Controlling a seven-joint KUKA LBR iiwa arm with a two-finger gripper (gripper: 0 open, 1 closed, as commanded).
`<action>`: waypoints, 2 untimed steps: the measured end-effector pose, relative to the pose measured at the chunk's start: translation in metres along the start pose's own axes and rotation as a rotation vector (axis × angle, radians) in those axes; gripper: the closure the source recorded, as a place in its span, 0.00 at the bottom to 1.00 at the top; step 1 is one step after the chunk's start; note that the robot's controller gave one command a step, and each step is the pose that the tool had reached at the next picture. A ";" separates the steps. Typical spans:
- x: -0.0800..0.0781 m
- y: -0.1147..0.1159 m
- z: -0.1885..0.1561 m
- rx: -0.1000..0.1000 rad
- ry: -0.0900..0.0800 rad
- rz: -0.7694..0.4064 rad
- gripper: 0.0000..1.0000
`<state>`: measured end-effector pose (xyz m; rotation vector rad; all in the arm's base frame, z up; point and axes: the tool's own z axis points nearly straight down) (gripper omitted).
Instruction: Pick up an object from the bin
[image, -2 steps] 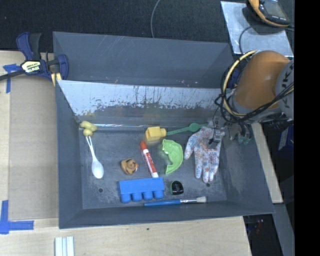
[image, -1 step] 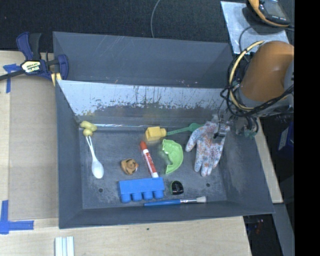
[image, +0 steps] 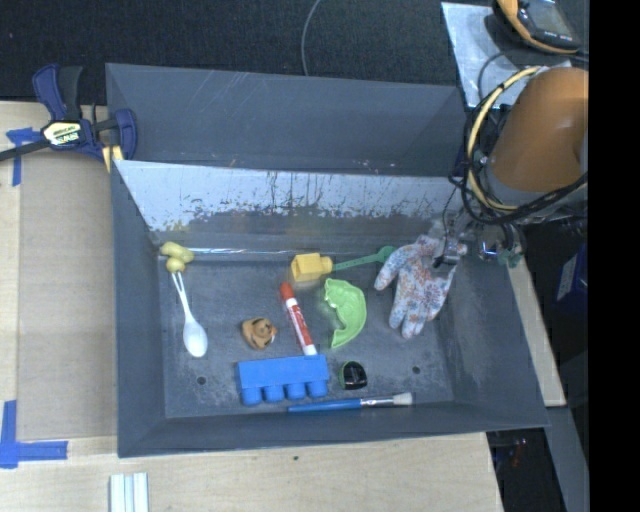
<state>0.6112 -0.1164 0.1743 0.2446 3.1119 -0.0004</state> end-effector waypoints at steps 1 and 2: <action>0.000 0.000 -0.008 0.000 0.002 0.000 1.00; -0.001 0.000 -0.012 0.000 -0.004 0.000 1.00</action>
Offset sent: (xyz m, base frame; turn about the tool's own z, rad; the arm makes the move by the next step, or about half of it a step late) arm -0.0005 0.0001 0.0117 0.0001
